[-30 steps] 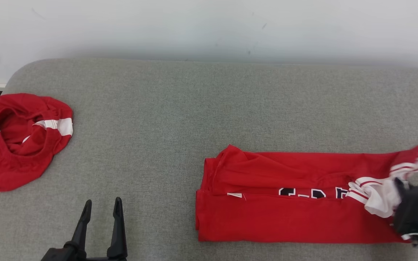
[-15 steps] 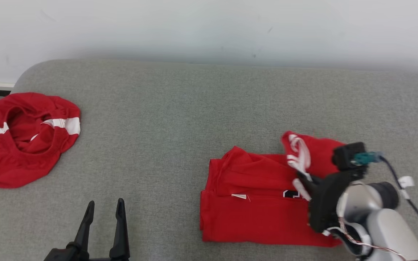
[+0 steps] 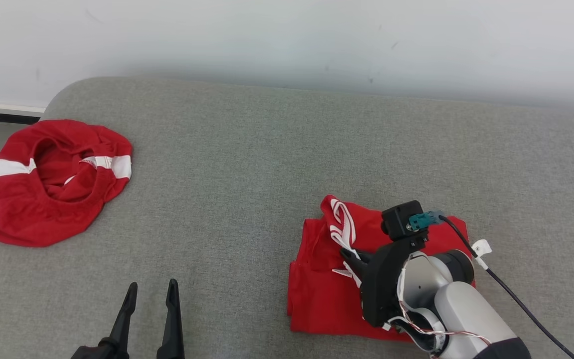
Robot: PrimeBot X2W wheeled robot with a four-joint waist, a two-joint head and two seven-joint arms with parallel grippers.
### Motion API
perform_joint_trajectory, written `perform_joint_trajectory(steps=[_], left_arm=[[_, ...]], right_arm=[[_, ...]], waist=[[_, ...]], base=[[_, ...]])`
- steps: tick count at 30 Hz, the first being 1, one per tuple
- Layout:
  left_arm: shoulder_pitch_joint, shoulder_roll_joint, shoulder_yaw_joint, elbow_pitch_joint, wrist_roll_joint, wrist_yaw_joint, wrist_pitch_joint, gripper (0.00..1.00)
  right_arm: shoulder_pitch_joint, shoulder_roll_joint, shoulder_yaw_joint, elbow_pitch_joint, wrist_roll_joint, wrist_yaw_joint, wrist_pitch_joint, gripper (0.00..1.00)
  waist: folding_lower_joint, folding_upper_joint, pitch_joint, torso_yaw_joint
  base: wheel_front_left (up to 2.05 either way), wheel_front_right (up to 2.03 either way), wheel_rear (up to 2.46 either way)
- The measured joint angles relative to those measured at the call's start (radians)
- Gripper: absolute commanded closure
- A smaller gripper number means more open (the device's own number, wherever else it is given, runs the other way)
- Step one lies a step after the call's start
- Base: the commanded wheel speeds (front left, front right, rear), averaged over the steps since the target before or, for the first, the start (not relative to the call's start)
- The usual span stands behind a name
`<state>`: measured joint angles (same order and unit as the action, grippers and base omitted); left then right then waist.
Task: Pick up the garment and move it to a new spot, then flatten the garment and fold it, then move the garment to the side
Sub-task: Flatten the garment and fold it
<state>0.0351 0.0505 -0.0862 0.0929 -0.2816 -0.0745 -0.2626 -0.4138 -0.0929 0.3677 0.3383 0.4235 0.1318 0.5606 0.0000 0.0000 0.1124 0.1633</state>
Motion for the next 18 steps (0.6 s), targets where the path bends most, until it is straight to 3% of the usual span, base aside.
perform_joint_trajectory(steps=[18], left_arm=[[-0.001,0.000,-0.013,0.007,0.004,-0.005,0.000,0.00]], right_arm=[[-0.104,0.040,0.072,0.264,0.069,0.000,-0.106,1.00]], waist=[[0.0000,0.0001,0.003,0.035]], base=[[0.00,0.00,0.00]])
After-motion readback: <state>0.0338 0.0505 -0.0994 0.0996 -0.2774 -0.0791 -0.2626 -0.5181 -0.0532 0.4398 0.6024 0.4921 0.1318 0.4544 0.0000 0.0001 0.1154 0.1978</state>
